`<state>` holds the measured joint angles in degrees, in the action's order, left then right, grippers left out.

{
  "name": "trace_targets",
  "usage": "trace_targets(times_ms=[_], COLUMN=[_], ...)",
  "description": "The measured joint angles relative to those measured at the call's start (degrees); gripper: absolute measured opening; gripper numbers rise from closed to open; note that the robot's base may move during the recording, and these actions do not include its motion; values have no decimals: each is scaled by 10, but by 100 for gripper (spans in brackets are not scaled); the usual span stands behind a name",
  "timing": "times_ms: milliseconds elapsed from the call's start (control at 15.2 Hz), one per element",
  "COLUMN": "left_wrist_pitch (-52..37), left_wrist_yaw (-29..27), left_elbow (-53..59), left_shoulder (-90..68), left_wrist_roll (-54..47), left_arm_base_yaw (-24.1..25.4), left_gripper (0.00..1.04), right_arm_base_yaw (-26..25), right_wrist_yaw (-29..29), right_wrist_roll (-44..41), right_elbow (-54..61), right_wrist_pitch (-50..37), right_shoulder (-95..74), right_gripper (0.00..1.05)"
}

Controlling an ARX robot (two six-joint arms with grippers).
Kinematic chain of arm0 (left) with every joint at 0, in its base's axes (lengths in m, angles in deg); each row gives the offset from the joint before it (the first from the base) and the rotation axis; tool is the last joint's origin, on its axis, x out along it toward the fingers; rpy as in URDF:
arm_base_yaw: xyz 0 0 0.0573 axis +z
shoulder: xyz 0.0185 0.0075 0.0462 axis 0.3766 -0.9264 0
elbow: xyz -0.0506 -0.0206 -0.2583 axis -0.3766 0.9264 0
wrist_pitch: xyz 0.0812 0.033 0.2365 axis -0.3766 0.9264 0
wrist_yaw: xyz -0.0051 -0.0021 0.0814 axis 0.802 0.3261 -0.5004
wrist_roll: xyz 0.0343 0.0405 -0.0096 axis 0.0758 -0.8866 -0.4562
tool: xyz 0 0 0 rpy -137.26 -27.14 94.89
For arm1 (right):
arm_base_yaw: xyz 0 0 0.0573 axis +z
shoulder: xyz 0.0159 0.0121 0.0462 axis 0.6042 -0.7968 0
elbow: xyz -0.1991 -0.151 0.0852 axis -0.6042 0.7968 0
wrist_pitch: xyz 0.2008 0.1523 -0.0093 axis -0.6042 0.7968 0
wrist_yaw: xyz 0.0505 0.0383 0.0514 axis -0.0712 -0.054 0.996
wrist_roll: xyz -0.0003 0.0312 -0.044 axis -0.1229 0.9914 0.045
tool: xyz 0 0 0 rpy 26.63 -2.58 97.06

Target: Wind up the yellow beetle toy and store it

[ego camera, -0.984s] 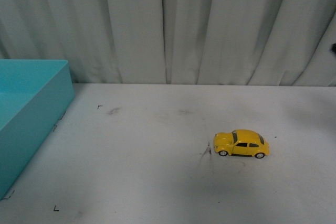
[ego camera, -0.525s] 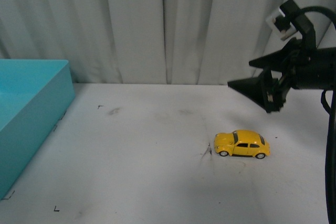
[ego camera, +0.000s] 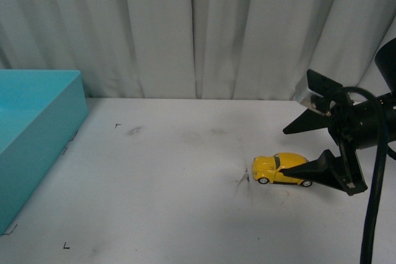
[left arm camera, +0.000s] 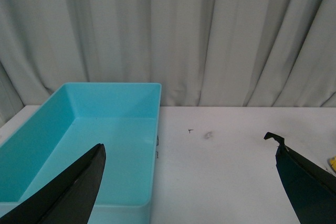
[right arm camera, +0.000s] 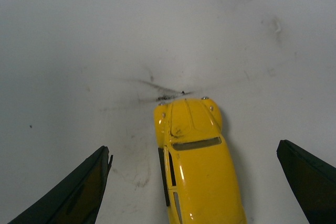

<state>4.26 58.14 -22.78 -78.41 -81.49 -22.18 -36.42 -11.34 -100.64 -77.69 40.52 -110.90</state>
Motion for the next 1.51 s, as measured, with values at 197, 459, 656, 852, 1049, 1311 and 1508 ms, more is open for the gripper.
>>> trace_targets(times_ms=[197, 459, 656, 852, 1049, 1311, 1508], left_wrist_pitch=[0, 0, 0, 0, 0, 0, 0], left_wrist_yaw=[0, 0, 0, 0, 0, 0, 0], left_elbow=[0, 0, 0, 0, 0, 0, 0], left_shoulder=[0, 0, 0, 0, 0, 0, 0], left_wrist_roll=[0, 0, 0, 0, 0, 0, 0], left_arm_base_yaw=[0, 0, 0, 0, 0, 0, 0], left_gripper=[98, 98, 98, 98, 98, 98, 98], right_arm_base_yaw=[5, 11, 16, 21, 22, 9, -13], right_wrist_yaw=[-30, -49, -48, -39, -30, -18, 5], right_wrist_roll=[-58, -93, -100, -101, -108, -122, -143], right_elbow=[-40, -84, -108, -126, -136, -129, -104], right_wrist_pitch=[42, 87, 92, 105, 115, 110, 88], right_shoulder=[-44, -73, -90, -102, -108, -108, -105], right_gripper=[98, 98, 81, 48, 41, 41, 41])
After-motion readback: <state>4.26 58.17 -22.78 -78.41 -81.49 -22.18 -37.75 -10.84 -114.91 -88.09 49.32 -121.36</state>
